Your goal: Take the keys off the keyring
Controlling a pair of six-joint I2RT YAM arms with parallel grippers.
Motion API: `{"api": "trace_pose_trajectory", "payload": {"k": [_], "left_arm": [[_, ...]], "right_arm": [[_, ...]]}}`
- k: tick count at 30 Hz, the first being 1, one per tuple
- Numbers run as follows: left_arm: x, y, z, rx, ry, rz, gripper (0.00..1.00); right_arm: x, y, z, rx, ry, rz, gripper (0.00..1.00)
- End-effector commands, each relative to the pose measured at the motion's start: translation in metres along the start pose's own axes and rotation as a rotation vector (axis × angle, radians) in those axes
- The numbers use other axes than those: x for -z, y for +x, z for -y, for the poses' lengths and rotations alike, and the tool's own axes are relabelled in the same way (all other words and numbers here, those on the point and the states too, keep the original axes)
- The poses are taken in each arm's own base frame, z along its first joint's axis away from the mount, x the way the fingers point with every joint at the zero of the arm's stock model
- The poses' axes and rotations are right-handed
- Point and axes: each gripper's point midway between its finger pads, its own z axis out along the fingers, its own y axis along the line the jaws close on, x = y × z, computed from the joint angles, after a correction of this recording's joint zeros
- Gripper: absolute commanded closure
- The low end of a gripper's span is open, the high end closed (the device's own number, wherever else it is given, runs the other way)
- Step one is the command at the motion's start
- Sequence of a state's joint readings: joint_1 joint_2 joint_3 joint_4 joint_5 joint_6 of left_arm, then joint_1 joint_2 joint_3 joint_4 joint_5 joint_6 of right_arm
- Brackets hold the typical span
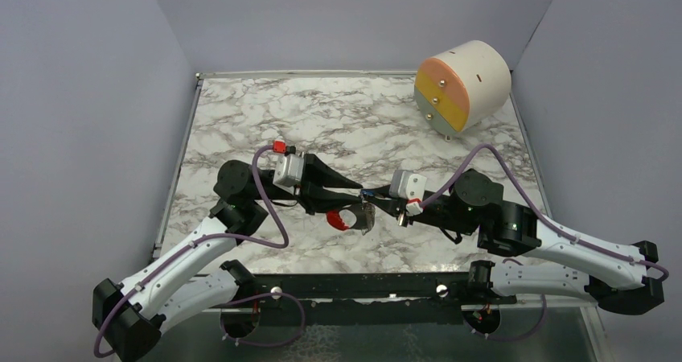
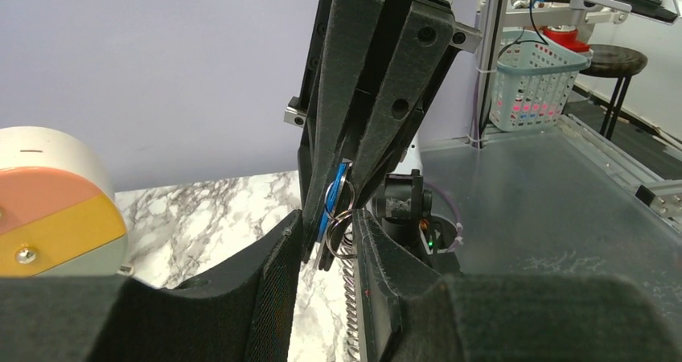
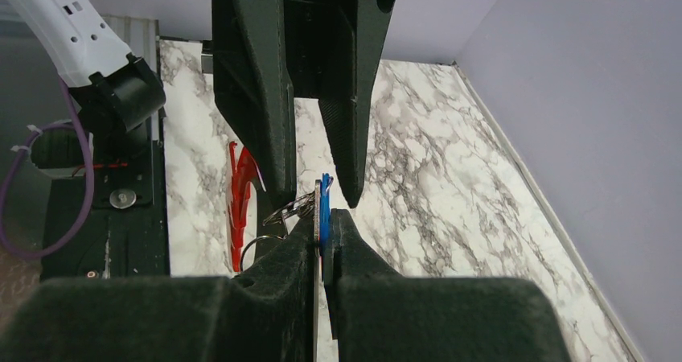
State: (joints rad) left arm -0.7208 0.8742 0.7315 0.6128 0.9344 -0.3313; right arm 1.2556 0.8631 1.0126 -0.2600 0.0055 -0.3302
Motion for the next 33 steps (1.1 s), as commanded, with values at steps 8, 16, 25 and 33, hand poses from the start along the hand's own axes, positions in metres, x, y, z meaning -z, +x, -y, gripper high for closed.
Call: {"api": "trace_pose_trajectory", "payload": {"k": [8,16,25,33], "left_arm": [[0.000,0.011,0.000,0.010,-0.013,-0.002,0.69],[0.000,0.014,-0.002,0.002,-0.018,-0.006,0.79],[0.001,0.000,-0.004,-0.033,-0.049,0.025,1.00],[-0.003,0.003,-0.029,0.005,-0.154,0.009,1.00]], "right_arm": [[0.001,-0.020,0.006,0.010,0.025,0.082,0.99],[0.003,-0.024,0.009,0.009,0.035,0.091,0.99],[0.004,-0.023,0.010,0.008,0.046,0.089,0.99],[0.005,-0.027,0.011,0.012,0.040,0.084,0.99]]}}
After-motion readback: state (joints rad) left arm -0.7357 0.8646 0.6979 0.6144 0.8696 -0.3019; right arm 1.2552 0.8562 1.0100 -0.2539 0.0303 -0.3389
